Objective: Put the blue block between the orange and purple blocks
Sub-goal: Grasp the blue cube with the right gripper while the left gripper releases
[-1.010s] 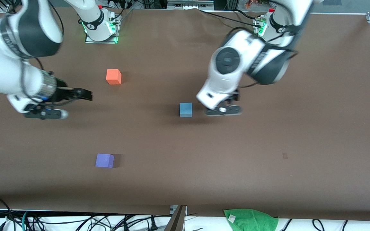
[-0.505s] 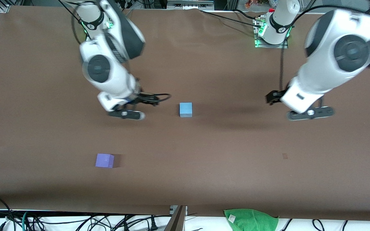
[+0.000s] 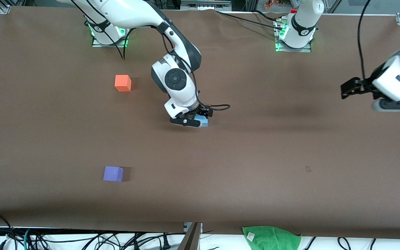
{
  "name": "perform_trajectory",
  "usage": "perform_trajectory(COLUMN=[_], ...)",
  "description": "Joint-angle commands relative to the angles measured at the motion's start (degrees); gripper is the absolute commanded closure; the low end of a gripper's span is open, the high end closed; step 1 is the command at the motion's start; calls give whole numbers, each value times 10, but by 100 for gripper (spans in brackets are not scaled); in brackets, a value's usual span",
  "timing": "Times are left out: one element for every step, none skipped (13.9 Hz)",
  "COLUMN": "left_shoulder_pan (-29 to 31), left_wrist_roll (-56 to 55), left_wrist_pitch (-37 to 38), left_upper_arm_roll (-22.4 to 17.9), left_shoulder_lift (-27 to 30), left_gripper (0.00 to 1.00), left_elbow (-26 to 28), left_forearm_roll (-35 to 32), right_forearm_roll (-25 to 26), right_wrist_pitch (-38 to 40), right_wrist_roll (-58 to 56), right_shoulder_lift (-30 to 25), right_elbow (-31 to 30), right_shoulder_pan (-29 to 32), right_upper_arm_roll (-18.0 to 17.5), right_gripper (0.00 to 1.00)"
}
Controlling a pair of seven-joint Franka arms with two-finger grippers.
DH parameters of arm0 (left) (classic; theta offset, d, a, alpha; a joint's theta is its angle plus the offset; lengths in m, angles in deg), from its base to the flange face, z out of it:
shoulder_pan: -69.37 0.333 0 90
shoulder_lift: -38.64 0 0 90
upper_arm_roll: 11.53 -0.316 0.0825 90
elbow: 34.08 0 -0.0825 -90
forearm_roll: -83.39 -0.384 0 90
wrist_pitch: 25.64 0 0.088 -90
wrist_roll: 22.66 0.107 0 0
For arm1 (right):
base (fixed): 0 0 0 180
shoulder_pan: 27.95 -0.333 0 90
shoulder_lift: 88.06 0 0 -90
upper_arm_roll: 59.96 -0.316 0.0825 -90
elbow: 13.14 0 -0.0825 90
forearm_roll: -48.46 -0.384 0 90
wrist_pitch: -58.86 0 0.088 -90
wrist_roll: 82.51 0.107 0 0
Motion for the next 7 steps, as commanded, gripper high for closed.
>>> perform_trajectory(left_shoulder_pan=[-16,-17,-25,-32,-39,-39,-39], left_wrist_roll=[35,36,34,33,36,36,35], left_wrist_pitch=[-65,-65,-62,-61,-61,-60,-58], left_upper_arm_roll=[-26,-26,-30,-41,-50,-50,-49], left_shoulder_lift=[82,93,93,93,91,88,85], left_gripper=[0,0,0,0,0,0,0], left_elbow=[110,120,121,120,120,118,114], left_forearm_roll=[11,11,11,18,27,27,27], right_forearm_roll=[26,29,36,51,61,66,73], right_wrist_pitch=[-7,-10,-14,-21,-21,-21,-21], right_wrist_roll=[12,12,12,12,12,12,12], right_shoulder_lift=[9,15,21,27,32,35,40], right_elbow=[10,10,9,7,6,6,7], right_shoulder_pan=[-12,-21,-27,-28,-31,-33,-36], right_upper_arm_roll=[7,7,8,8,8,8,9], right_gripper=[0,0,0,0,0,0,0])
